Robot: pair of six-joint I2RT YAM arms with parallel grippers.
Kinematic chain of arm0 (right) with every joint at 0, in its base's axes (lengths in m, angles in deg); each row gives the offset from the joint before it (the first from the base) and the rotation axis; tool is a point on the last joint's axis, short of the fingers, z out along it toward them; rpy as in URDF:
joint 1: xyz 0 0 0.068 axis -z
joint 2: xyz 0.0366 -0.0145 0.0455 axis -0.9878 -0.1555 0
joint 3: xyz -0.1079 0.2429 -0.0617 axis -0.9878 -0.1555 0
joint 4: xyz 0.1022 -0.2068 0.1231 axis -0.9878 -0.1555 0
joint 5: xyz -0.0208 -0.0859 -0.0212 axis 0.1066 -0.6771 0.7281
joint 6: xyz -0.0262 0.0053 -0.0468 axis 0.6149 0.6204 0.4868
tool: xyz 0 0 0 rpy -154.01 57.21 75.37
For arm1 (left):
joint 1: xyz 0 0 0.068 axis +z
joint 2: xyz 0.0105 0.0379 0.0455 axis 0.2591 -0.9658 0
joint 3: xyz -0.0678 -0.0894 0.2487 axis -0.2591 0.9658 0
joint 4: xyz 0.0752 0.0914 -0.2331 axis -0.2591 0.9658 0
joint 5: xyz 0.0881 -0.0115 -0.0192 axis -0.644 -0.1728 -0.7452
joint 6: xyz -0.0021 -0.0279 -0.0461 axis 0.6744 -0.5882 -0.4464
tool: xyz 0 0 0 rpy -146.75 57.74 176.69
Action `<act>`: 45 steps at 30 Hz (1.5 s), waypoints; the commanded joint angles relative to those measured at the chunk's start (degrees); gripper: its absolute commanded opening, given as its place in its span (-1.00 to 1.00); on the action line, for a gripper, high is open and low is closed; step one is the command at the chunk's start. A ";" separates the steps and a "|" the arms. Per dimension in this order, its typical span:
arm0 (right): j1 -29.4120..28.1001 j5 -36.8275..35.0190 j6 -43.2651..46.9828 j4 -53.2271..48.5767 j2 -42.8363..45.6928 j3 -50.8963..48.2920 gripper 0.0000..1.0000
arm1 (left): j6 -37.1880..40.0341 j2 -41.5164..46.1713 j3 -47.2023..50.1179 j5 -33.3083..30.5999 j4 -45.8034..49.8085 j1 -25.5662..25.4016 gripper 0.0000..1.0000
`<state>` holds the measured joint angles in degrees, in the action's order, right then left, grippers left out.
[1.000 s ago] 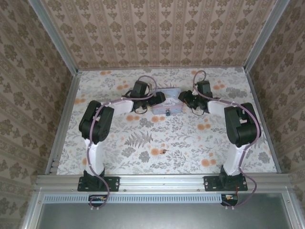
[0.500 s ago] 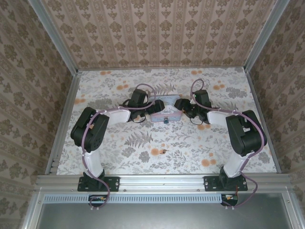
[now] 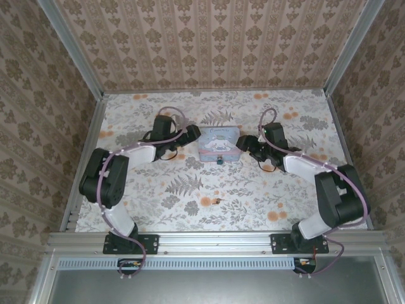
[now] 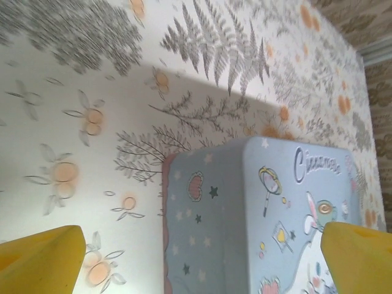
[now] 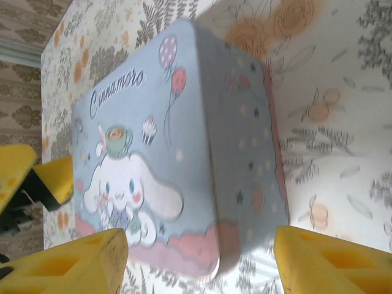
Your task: Unlock a padlock with a key
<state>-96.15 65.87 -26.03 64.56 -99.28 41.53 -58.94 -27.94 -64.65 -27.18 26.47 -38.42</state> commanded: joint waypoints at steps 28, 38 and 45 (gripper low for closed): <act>-37.86 -16.93 -15.27 -11.03 7.43 -10.22 0.15 | -0.13 24.88 13.05 0.82 6.73 3.18 1.00; -38.46 -15.60 -17.71 -6.92 0.41 -7.99 0.10 | 0.61 23.88 14.32 1.25 5.65 3.62 1.00; -38.30 -15.50 -17.41 -6.83 -2.69 -4.01 0.06 | 0.36 22.75 15.47 2.27 4.11 4.24 1.00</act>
<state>-134.20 50.90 -42.71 51.94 -98.47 34.95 -58.48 -4.22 -49.99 -26.32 32.39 -34.55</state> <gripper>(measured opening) 0.533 0.999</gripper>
